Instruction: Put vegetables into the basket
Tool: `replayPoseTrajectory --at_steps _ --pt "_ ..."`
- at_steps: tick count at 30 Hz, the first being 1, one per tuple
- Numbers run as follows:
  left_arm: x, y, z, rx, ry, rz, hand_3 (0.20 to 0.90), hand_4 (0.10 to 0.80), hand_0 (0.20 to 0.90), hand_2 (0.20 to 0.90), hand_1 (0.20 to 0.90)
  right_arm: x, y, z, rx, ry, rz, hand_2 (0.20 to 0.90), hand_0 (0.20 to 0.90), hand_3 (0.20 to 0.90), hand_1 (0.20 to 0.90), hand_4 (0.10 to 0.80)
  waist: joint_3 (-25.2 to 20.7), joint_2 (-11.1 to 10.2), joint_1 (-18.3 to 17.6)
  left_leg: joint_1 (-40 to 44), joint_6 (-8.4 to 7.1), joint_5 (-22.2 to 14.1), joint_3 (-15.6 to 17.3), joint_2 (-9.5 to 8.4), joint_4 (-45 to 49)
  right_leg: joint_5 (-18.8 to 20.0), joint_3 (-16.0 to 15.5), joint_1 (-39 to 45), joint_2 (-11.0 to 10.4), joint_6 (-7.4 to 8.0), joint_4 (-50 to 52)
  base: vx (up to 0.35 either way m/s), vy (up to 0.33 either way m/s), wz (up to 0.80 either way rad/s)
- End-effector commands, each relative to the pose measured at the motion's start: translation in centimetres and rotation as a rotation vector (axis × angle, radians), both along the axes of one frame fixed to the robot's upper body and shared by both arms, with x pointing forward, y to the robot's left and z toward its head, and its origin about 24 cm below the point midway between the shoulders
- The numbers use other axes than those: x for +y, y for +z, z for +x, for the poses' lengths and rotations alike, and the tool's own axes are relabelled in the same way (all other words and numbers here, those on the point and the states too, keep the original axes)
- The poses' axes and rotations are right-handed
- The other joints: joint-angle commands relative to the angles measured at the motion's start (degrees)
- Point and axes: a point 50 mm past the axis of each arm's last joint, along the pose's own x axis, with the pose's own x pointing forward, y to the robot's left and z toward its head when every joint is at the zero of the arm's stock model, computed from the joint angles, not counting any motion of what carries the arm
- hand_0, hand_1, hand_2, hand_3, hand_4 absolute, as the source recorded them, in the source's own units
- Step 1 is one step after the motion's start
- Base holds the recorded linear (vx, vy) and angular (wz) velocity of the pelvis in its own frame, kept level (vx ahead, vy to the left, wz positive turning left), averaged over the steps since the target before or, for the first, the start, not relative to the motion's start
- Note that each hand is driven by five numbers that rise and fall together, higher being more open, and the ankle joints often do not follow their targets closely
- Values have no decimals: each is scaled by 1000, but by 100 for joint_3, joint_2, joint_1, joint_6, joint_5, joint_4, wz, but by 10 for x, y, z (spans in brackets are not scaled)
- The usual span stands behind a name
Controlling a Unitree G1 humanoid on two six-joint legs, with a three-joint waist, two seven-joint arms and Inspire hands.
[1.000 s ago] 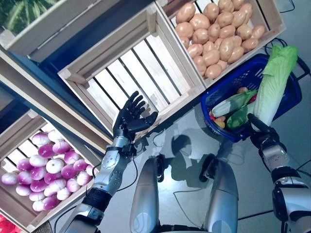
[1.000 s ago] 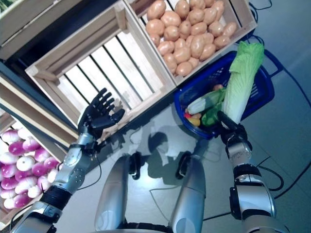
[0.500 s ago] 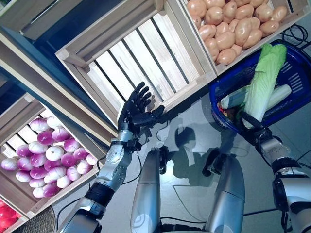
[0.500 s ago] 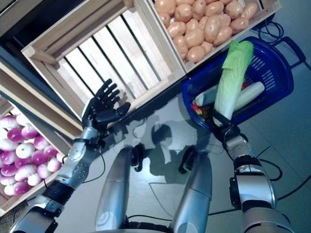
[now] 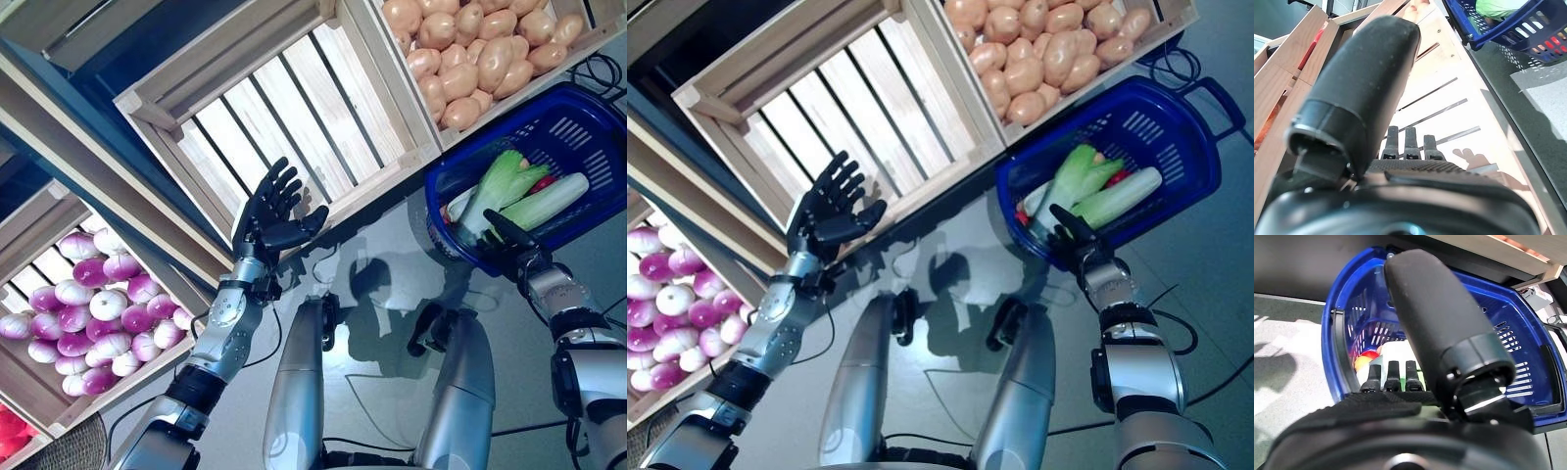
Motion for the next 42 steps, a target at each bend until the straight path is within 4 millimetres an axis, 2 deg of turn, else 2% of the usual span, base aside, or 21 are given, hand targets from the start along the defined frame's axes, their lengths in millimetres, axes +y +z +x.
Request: replayPoseTrajectory --at_steps 1,7,9,10,12,17,18,21,24,26,31,32,33,34,38,42 --pt "-1 48 -4 -248 -36 -45 900 800 900 900 900 -22 34 3 -211 -68 12 900 900 900 900 800 -227 -20 48 490 210 -311 213 -43 38 109 104 690 -71 43 32 0 0 0" --pt "2 42 -5 -227 -39 -42 900 800 900 900 900 -15 26 2 -215 -52 29 900 900 900 900 800 -315 -90 55 857 181 -215 217 9 -304 206 61 1034 -53 89 -282 22 12 -1" --pt "3 40 -5 -213 -44 -39 900 800 900 900 900 -11 18 1 -203 -39 42 900 900 900 900 800 -396 -133 64 1107 160 -80 212 33 -609 308 45 1270 -35 119 -540 19 29 -3" --pt "4 38 -5 -207 -47 -35 900 800 900 900 900 -9 15 0 -203 -33 50 900 900 900 900 800 -415 -158 69 1184 181 142 250 56 -818 486 -12 1362 -47 68 -739 0 0 0" --pt "4 35 -5 -196 -49 -29 900 800 900 900 900 -6 10 -1 -199 -25 54 900 900 900 900 800 -460 -186 78 1359 164 240 261 77 -1056 558 -40 1551 -28 85 -943 36 15 -2" --pt "8 25 -3 -138 -19 1 900 800 900 900 900 12 -7 -3 -219 0 62 900 900 900 900 800 -773 -354 97 2127 91 671 298 131 -2137 879 -149 2377 100 171 -1940 112 27 -10" --pt "11 19 -3 -113 -10 8 900 800 900 900 900 21 -14 -6 -235 -2 49 900 900 900 900 800 -929 -438 85 2453 57 815 326 153 -2547 1024 -214 2783 194 174 -2446 191 11 -13" --pt "13 12 -6 -81 -3 19 900 800 900 900 900 34 -21 -10 -254 -8 31 900 900 900 900 800 -1107 -497 55 2814 0 987 413 177 -3077 1191 -246 3207 342 207 -3058 145 -2 -7" --pt "13 -1 -11 -23 8 35 900 800 900 900 900 54 -30 -18 -267 13 27 900 900 900 900 800 -1354 -560 -5 3265 -73 1310 510 167 -3753 1456 -275 3703 533 247 -3865 147 4 -13" --pt "14 -15 -15 23 24 63 900 800 900 900 900 67 -42 -28 -254 53 17 900 900 900 900 800 -1564 -611 -37 3550 -110 1503 563 159 -4203 1601 -294 4029 640 280 -4398 167 22 -17" --pt "20 -55 -32 173 65 97 900 800 900 900 900 99 -73 -59 -197 147 7 900 900 900 900 800 -2057 -622 -90 4368 -149 1978 668 69 -5524 2015 -331 4831 809 409 -5671 158 44 -11" --pt "22 -70 -40 225 70 112 900 800 900 900 900 107 -85 -73 -181 178 5 900 900 900 900 800 -2190 -618 -108 4560 -155 2104 706 66 -5878 2129 -323 4988 852 444 -5951 131 39 -10" --pt "23 -74 -43 242 71 114 900 800 900 900 900 111 -88 -77 -172 192 6 900 900 900 900 800 -2232 -623 -116 4617 -158 2137 720 64 -5963 2170 -315 5032 864 453 -6032 145 37 -7" --pt "26 -89 -52 288 69 125 900 800 900 900 900 119 -98 -88 -153 215 16 900 900 900 900 800 -2344 -626 -137 4777 -154 2204 723 52 -6240 2262 -292 5138 895 481 -6246 112 14 2" --pt "26 -118 -70 389 37 150 900 800 900 900 900 140 -112 -106 -113 287 -10 900 900 900 900 800 -2542 -642 -215 5092 -181 2336 776 38 -6749 2470 -297 5362 970 539 -6721 92 1 -2" --pt "20 -137 -81 466 -10 182 900 800 900 900 900 156 -120 -118 -92 381 -48 900 900 900 900 800 -2674 -649 -291 5148 -193 2302 769 6 -6835 2568 -255 5415 1015 567 -6931 39 -5 -3"
